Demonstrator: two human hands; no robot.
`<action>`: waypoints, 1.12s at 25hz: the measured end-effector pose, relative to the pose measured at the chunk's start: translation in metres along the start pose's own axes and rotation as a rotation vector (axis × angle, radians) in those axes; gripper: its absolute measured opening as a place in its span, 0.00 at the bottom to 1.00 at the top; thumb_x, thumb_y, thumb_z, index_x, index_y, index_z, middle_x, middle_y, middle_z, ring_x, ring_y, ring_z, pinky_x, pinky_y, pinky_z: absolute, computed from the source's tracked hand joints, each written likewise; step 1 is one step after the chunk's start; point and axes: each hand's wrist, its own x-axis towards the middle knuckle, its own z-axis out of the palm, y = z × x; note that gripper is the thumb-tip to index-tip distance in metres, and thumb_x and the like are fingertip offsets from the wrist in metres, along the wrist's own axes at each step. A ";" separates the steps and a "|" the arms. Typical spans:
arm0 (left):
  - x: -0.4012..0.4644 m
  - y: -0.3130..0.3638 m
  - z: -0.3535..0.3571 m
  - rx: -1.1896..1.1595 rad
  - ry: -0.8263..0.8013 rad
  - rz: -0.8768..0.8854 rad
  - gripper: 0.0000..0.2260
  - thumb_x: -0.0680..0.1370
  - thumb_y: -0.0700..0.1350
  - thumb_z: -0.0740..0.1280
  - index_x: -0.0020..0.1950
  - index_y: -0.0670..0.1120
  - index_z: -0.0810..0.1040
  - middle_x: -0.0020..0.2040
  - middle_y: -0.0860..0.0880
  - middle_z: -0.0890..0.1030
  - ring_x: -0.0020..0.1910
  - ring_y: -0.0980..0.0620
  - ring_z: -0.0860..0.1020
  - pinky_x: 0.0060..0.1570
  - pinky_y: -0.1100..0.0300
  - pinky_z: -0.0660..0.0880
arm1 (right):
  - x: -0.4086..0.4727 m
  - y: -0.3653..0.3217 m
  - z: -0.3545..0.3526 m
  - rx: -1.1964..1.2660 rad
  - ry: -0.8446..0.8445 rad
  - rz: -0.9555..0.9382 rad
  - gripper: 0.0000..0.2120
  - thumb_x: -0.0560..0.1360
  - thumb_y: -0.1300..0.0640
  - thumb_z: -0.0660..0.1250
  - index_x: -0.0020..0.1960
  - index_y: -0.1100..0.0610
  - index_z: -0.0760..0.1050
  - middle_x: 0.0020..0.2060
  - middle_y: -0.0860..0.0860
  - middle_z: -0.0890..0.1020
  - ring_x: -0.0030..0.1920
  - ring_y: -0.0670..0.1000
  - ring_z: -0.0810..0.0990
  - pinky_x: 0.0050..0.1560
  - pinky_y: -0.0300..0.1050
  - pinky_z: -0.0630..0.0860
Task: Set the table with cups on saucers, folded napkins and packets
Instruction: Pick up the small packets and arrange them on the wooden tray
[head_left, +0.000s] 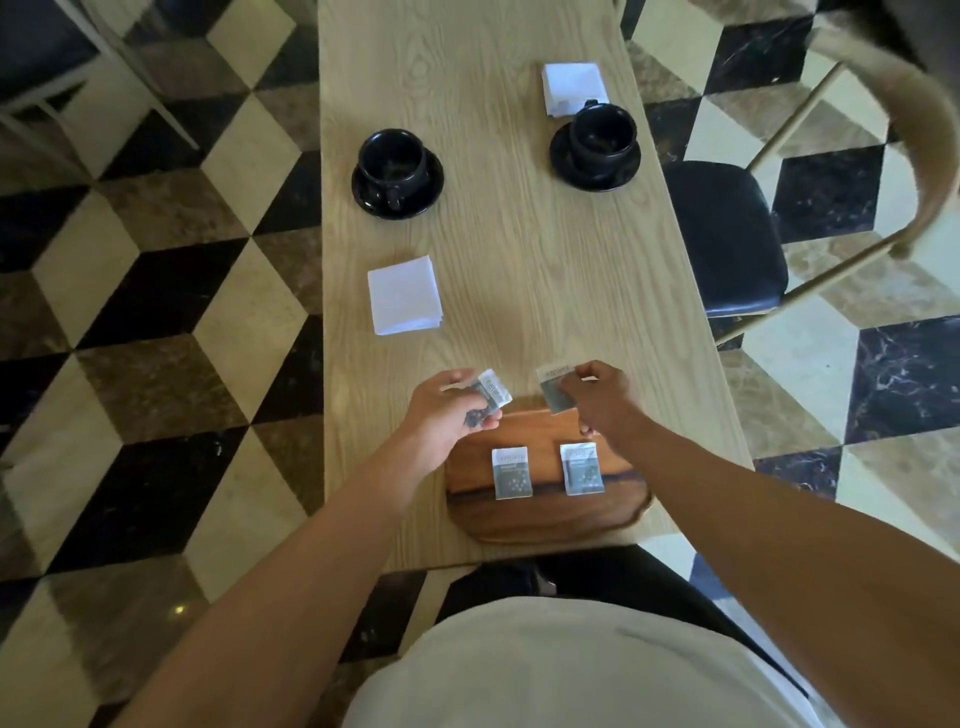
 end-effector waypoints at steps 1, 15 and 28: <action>-0.005 -0.008 -0.003 0.012 -0.012 -0.009 0.16 0.74 0.26 0.67 0.61 0.36 0.76 0.53 0.32 0.82 0.45 0.37 0.85 0.49 0.47 0.83 | -0.007 0.009 -0.002 -0.008 0.005 0.010 0.03 0.77 0.55 0.69 0.50 0.54 0.79 0.33 0.54 0.82 0.15 0.49 0.71 0.20 0.38 0.68; -0.036 -0.085 0.015 0.374 0.269 0.023 0.07 0.80 0.45 0.68 0.52 0.44 0.84 0.45 0.49 0.84 0.43 0.52 0.83 0.36 0.61 0.80 | -0.045 0.075 -0.041 0.033 -0.104 -0.013 0.06 0.79 0.59 0.71 0.43 0.51 0.80 0.45 0.49 0.85 0.43 0.48 0.85 0.37 0.40 0.83; -0.026 -0.110 0.013 0.590 0.405 0.070 0.08 0.79 0.46 0.72 0.40 0.49 0.80 0.41 0.49 0.83 0.35 0.50 0.85 0.43 0.48 0.85 | -0.052 0.089 -0.028 -0.330 -0.015 -0.185 0.08 0.75 0.51 0.74 0.49 0.49 0.75 0.38 0.39 0.77 0.36 0.39 0.75 0.29 0.29 0.65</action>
